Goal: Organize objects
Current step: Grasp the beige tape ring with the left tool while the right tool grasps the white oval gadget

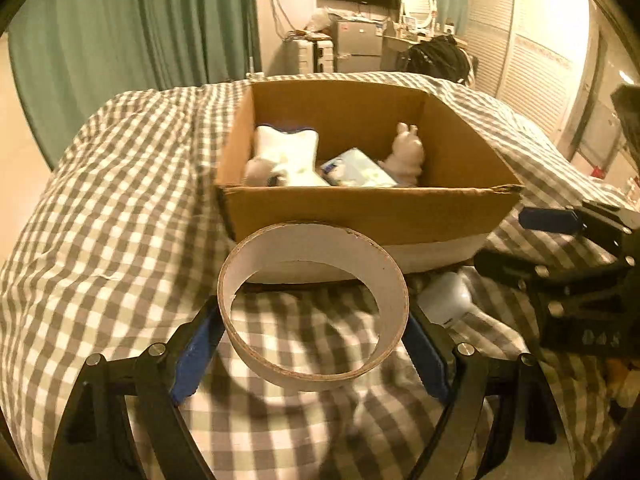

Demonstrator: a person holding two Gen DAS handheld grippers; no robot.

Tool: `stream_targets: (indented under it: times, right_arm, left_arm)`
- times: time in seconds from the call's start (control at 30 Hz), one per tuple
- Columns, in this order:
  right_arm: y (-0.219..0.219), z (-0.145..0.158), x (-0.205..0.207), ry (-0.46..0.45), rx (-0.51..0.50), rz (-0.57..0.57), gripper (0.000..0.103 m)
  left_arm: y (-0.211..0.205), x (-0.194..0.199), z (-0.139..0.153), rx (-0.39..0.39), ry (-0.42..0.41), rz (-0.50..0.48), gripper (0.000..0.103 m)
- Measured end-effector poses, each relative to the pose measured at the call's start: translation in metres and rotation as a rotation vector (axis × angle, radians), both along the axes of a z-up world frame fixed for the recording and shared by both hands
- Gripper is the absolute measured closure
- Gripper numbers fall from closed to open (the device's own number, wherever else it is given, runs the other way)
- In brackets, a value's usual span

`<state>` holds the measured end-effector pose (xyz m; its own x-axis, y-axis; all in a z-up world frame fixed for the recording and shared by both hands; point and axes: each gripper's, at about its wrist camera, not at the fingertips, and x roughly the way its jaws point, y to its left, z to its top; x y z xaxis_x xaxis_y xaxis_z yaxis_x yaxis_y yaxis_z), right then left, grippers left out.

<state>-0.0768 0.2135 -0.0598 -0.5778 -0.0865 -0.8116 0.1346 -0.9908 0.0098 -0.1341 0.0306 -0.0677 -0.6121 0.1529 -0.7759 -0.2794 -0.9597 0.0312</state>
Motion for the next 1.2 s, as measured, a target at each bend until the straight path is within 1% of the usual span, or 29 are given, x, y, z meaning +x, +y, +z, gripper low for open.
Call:
stream_targets:
  times: [0.13, 0.2, 0.3, 0.47, 0.53, 0.7, 0.9, 1.1, 1.2]
  right_arm:
    - [-0.014, -0.006, 0.002, -0.025, -0.002, 0.051, 0.028]
    - [-0.019, -0.014, 0.001, -0.055, 0.005, 0.067, 0.028]
    - [-0.024, -0.026, -0.002, -0.116, -0.02, 0.103, 0.028]
    - [-0.036, -0.053, -0.018, -0.216, 0.018, 0.135, 0.028]
    - [-0.041, -0.064, -0.025, -0.244, 0.041, 0.144, 0.028]
    - [-0.044, -0.078, -0.032, -0.274, 0.058, 0.149, 0.028]
    - [-0.043, -0.082, -0.034, -0.282, 0.048, 0.142, 0.028]
    - [-0.045, -0.083, -0.034, -0.28, 0.067, 0.14, 0.037]
    - [-0.045, -0.082, -0.033, -0.269, 0.084, 0.133, 0.048]
  left_arm:
    - [-0.008, 0.0, 0.0, 0.018, -0.003, 0.016, 0.016]
    - [-0.011, 0.001, -0.004, 0.022, -0.01, 0.026, 0.016]
    - [-0.014, 0.0, -0.007, 0.029, -0.024, 0.034, 0.016]
    - [-0.018, 0.001, -0.01, 0.043, -0.037, 0.042, 0.016]
    - [-0.018, 0.0, -0.013, 0.047, -0.044, 0.043, 0.016]
    - [-0.018, -0.002, -0.016, 0.043, -0.052, 0.05, 0.016]
    - [-0.019, -0.002, -0.018, 0.041, -0.053, 0.057, 0.016]
    - [-0.02, 0.001, -0.018, 0.028, -0.046, 0.069, 0.016]
    - [-0.019, 0.003, -0.017, 0.015, -0.043, 0.069, 0.016]
